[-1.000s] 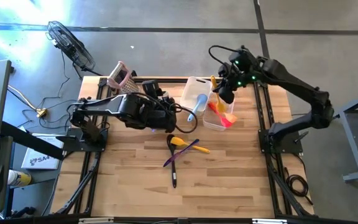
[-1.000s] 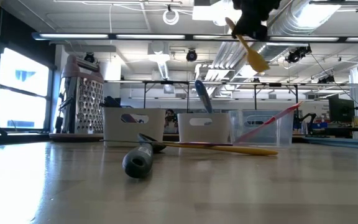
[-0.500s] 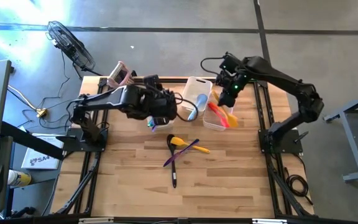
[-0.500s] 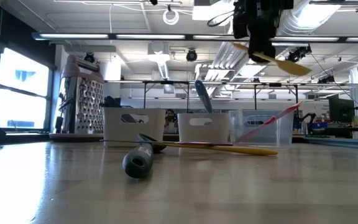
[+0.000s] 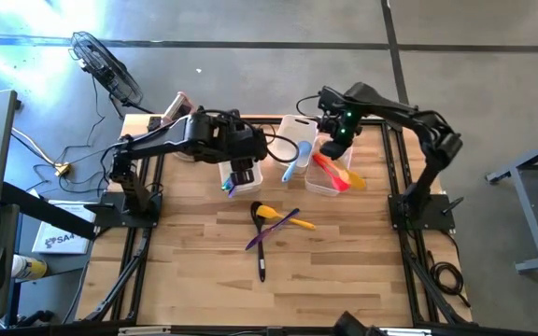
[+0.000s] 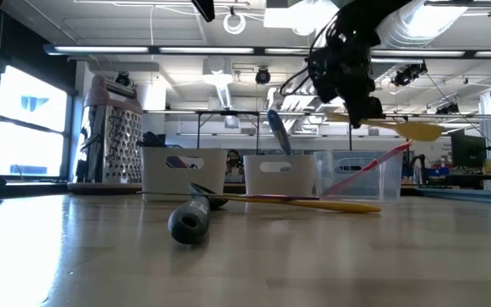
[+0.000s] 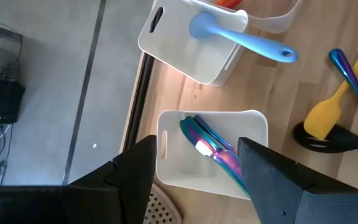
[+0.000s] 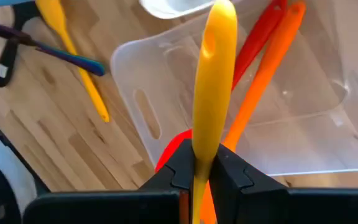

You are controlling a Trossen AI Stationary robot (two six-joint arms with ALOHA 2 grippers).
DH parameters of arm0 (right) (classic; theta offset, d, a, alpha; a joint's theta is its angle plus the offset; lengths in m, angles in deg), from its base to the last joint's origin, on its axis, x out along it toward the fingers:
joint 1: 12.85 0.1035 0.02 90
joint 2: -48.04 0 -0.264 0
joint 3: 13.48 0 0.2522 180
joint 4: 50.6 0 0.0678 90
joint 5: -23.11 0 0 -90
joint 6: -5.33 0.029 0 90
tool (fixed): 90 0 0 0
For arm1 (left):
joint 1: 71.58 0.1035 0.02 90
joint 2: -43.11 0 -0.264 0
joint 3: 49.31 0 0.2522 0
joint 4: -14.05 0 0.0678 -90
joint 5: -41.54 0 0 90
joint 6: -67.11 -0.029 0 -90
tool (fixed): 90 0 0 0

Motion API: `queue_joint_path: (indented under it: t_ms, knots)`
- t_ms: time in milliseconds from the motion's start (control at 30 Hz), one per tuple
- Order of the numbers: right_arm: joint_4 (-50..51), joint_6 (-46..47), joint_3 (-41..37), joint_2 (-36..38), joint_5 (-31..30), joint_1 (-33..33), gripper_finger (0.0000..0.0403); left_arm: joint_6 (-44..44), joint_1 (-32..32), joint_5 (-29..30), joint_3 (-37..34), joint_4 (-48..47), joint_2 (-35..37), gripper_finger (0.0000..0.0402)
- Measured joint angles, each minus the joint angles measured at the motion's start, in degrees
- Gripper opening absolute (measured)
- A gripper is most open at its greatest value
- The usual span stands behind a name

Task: Pick & Place Kitchen Items
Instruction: Put the yellow spatula into the transparent bin

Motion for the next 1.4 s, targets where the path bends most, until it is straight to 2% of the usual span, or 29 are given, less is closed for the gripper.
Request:
queue_joint_path:
  t_ms: [400, 867, 1200, 1400]
  knots:
    - [4.34, 1.28, 0.0, -7.68, -3.35, -0.61, 0.0018, -0.67, -0.14, 1.43, 0.0, 0.01, 0.0, 0.0219]
    - [4.89, 3.29, 0.0, -7.86, -4.39, -0.57, 0.0034, -0.78, -0.12, 2.88, 0.0, 0.04, -0.02, 0.0219]
    - [-0.57, 2.96, 0.02, -7.86, -4.35, -0.57, 0.0041, 1.27, -0.16, 0.1, 0.0, 0.02, -0.04, 0.0219]
    - [-0.22, 2.96, 0.02, -7.86, -4.37, -0.54, 0.0046, 1.47, -0.16, -2.25, 0.0, 0.02, -0.04, 0.0219]
